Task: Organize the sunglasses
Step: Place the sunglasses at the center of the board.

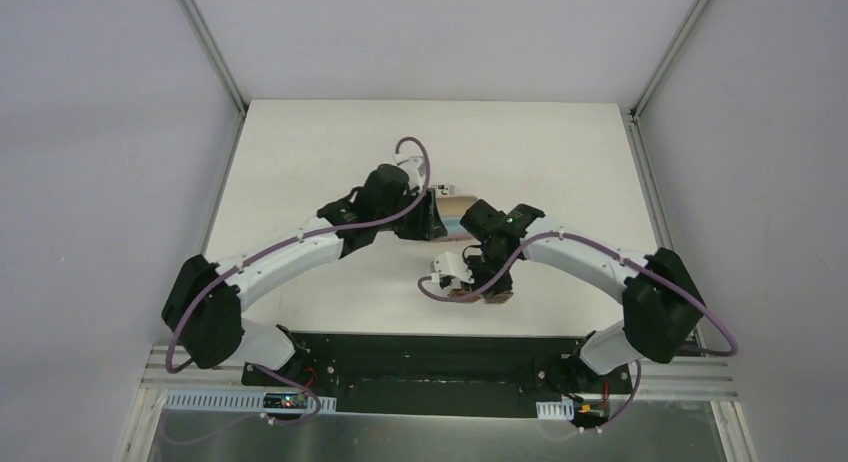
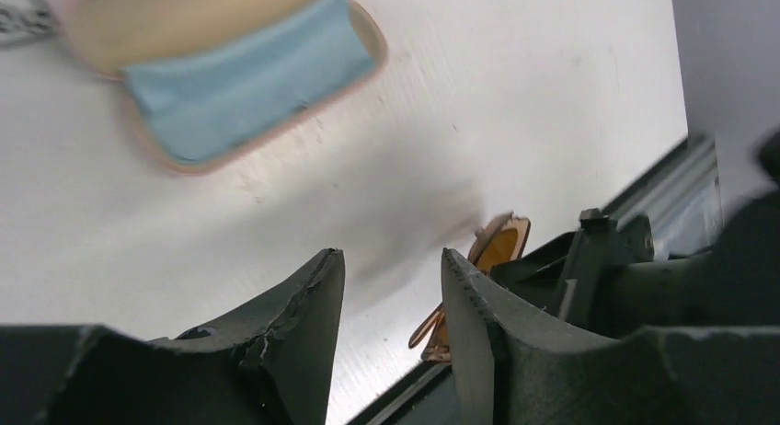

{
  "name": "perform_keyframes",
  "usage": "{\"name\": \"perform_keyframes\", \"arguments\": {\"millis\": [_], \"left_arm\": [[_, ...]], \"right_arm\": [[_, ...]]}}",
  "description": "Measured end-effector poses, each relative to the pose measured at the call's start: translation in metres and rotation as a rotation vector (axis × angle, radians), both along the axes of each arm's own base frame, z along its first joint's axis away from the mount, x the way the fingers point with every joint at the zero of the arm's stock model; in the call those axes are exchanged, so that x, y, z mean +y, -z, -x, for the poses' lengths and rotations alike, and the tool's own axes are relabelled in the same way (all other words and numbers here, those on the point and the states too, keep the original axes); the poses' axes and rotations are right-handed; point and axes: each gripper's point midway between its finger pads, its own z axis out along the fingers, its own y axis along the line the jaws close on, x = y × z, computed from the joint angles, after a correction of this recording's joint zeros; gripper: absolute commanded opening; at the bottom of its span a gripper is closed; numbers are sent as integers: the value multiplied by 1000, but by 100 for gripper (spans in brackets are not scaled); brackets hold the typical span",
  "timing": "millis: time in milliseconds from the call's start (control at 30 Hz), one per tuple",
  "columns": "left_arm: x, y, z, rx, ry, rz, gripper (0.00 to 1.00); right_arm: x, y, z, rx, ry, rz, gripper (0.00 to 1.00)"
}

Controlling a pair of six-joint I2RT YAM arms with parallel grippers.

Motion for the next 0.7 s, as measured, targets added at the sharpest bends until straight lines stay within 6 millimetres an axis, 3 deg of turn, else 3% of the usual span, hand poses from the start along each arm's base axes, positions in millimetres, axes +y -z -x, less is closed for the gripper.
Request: {"name": "perform_keyframes", "arguments": {"millis": [167, 267, 367, 533, 700], "left_arm": [[47, -24, -18, -111, -162, -5, 47], [71, -21, -14, -132, -219, -40, 48], [90, -13, -6, -137, -254, -75, 49], [108, -12, 6, -149, -279, -96, 52], [116, -18, 12, -173, -287, -88, 55]], "right_arm": [[-7, 18, -2, 117, -42, 111, 0], [-4, 23, -13, 166, -51, 145, 6], [-3, 29, -27, 196, -43, 163, 18], [0, 41, -48, 221, -20, 171, 36], [5, 34, -66, 204, 13, 132, 49]]}}
